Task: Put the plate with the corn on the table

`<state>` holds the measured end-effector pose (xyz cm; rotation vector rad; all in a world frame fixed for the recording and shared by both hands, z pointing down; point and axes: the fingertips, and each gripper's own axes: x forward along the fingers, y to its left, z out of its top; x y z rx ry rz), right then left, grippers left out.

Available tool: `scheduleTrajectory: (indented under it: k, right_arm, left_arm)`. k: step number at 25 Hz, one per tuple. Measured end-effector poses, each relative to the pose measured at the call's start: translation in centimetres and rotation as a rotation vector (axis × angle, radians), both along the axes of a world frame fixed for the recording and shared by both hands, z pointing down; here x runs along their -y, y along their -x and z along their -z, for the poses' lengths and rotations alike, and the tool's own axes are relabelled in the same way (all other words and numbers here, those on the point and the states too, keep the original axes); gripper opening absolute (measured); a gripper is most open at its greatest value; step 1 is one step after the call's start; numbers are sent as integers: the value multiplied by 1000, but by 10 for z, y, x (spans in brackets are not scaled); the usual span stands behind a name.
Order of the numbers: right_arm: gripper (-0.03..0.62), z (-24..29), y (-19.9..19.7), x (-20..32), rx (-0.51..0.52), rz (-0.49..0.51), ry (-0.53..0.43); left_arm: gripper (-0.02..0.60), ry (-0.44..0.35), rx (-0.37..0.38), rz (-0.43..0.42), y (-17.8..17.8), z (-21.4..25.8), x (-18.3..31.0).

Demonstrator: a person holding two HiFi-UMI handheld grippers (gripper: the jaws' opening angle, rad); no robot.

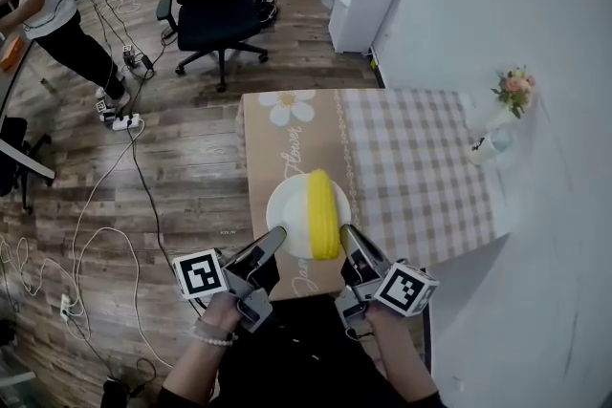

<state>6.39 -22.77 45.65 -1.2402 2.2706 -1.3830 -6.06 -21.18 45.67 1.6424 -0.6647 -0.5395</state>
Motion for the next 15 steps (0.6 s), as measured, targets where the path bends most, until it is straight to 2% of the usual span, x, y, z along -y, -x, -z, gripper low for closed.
scheduleTrajectory:
  k: [4,7,11,15]
  right_arm:
    - [75,-9,-4,2,-3,-3,44]
    - [72,-5,1,12,28,30,15]
    - [70,-19,-5,18,25,47,48]
    - [67,-28,-6,24,28,72,65]
  left_arm:
    - [35,6,5,-2,-1,-6,4]
    - [32,22,12,9,-3,-14,9]
    - [29,27,10,31,-7,-23,15]
    - [28,27,39,44,-9,-34,19]
